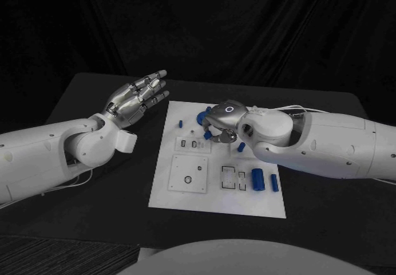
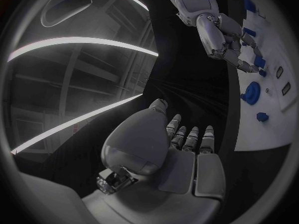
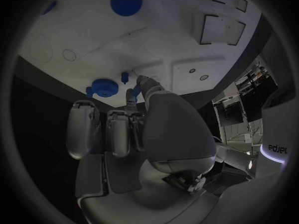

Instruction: Assemble the parts on the task board

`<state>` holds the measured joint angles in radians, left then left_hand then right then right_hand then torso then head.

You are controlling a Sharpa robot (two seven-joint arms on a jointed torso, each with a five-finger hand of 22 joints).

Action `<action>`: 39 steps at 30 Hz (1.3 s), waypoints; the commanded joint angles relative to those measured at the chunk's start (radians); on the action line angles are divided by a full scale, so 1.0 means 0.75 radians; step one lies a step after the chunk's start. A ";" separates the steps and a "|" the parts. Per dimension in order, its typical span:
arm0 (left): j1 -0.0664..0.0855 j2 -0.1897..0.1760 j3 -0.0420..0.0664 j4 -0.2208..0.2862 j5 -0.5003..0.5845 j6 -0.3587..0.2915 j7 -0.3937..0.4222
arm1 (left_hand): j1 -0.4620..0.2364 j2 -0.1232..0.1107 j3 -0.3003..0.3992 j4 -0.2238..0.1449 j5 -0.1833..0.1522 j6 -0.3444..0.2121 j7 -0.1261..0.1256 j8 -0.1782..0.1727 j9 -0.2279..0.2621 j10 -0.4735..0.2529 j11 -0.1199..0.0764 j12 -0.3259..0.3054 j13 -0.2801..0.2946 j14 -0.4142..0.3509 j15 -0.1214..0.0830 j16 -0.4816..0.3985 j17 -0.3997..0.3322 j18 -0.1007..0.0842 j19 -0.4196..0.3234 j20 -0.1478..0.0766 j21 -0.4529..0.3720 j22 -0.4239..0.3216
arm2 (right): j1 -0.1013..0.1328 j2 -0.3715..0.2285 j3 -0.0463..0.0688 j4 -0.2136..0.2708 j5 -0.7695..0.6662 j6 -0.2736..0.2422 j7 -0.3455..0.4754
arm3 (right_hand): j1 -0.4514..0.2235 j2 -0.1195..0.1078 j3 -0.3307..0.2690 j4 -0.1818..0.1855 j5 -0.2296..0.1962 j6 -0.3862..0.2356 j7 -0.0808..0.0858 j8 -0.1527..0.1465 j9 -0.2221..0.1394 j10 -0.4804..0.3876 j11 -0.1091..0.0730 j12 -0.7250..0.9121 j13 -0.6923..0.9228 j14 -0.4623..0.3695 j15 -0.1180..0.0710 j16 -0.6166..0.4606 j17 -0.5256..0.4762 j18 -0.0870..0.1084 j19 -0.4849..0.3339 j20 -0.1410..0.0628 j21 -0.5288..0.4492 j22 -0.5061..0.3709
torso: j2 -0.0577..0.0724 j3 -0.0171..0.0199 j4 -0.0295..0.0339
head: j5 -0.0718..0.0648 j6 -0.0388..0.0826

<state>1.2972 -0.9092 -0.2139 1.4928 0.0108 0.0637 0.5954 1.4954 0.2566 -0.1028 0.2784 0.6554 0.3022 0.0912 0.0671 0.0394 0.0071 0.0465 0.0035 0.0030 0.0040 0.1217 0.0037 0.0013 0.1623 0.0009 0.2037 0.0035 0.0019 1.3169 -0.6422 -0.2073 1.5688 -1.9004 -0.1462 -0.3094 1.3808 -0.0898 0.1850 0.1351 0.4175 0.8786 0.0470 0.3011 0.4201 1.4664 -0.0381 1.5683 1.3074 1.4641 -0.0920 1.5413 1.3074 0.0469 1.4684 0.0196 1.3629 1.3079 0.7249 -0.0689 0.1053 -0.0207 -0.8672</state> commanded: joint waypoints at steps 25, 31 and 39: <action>-0.003 0.015 0.001 -0.012 -0.001 0.035 0.000 | 0.007 0.004 0.006 0.001 0.006 0.004 0.001 0.006 0.001 -0.002 0.013 -0.002 -0.002 -0.005 0.007 -0.004 -0.001 -0.012 0.002 0.008 -0.001 0.000 | 0.051 0.027 0.000 0.059 -0.186 0.252 -0.089 | -0.011 -0.001 0.004 -0.022 0.000 0.004 -0.011 -0.014 0.002 0.139 -0.009 0.003 0.351 0.131 -0.018 0.001 0.299 0.001 0.023 -0.011 0.002 0.267 | 0.000 0.0011 0.0001 | 0.000 -0.007; -0.004 0.022 0.001 -0.016 -0.001 0.042 -0.001 | 0.008 0.005 0.008 0.001 0.006 0.005 0.002 0.006 0.001 -0.002 0.014 -0.002 -0.002 -0.005 0.007 -0.004 -0.001 -0.011 0.002 0.008 -0.001 0.000 | 0.060 0.037 0.001 0.080 -0.217 0.308 -0.087 | -0.010 0.000 0.008 -0.027 0.000 0.007 -0.015 -0.015 0.002 0.139 -0.010 0.003 0.351 0.131 -0.022 0.003 0.302 0.001 0.023 -0.014 0.001 0.267 | 0.000 0.0008 0.0001 | 0.000 -0.007; -0.006 0.026 0.001 -0.021 -0.001 0.050 -0.004 | 0.008 0.005 0.009 0.001 0.006 0.003 0.003 0.006 0.001 -0.002 0.014 -0.002 -0.002 -0.005 0.007 -0.004 -0.001 -0.011 0.002 0.008 -0.001 0.000 | 0.062 0.056 0.001 0.090 -0.269 0.370 -0.099 | -0.011 -0.003 0.009 -0.031 0.001 0.007 -0.017 -0.018 0.002 0.139 -0.012 0.003 0.351 0.131 -0.024 0.003 0.301 0.001 0.024 -0.016 0.004 0.268 | 0.001 -0.0003 0.0006 | -0.003 -0.007</action>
<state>1.2946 -0.8917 -0.2139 1.4765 0.0107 0.0835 0.5838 1.4954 0.2566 -0.1029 0.2784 0.6554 0.3021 0.0913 0.0669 0.0392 0.0033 0.0502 0.0035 0.0030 0.0040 0.1217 0.0037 0.0020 0.1624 0.0009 0.2037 0.0035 0.0018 1.3610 -0.6023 -0.2074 1.6325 -2.0570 0.0767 -0.3561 1.3800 -0.0909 0.1918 0.1170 0.4172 0.8845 0.0409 0.2883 0.4202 1.4663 -0.0381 1.5683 1.3073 1.4652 -0.1054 1.5418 1.3073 0.0470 1.4649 0.0160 1.3630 1.3075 0.7251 -0.0685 0.1052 -0.0205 -0.8729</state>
